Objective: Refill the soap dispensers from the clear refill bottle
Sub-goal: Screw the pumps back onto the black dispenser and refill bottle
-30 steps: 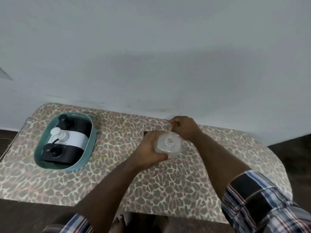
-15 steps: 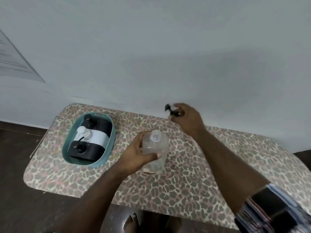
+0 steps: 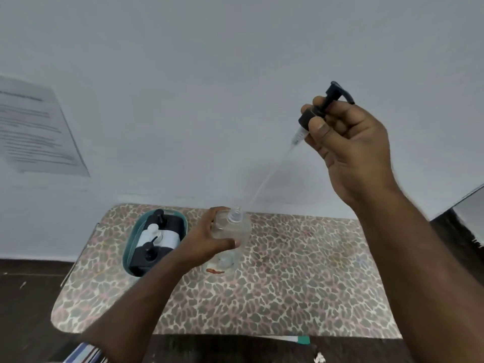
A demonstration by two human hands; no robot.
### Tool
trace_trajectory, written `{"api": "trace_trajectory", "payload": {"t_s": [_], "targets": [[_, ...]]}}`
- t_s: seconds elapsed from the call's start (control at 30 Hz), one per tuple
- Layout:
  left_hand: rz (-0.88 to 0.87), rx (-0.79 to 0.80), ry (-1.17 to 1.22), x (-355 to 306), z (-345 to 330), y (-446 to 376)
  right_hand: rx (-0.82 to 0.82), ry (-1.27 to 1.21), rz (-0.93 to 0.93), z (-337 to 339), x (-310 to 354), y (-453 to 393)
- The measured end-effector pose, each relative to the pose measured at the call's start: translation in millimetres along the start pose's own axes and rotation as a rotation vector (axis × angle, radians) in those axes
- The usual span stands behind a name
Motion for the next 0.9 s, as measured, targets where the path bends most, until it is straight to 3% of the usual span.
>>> {"api": "trace_trajectory", "payload": {"t_s": [0.53, 0.63, 0.77, 0.9], "targets": [[-0.122, 0.078, -0.018, -26, 25, 28, -0.016, 0.055, 0.055, -41, 24, 25], [-0.145, 0.071, -0.014, -32, 27, 27, 0.044, 0.045, 0.040, -46, 22, 25], [-0.184, 0.064, 0.021, -47, 32, 25, 0.197, 0.243, -0.074, -56, -2, 33], [-0.226, 0.063, 0.018, -64, 33, 25, 0.249, 0.475, -0.135, -61, -24, 46]]}}
Point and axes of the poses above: each hand's wrist, its own y-axis away from the middle knuckle, its own z-axis out of the back of the hand, x = y × z, the point moved 5 cm from there along -y, towards the middle knuckle
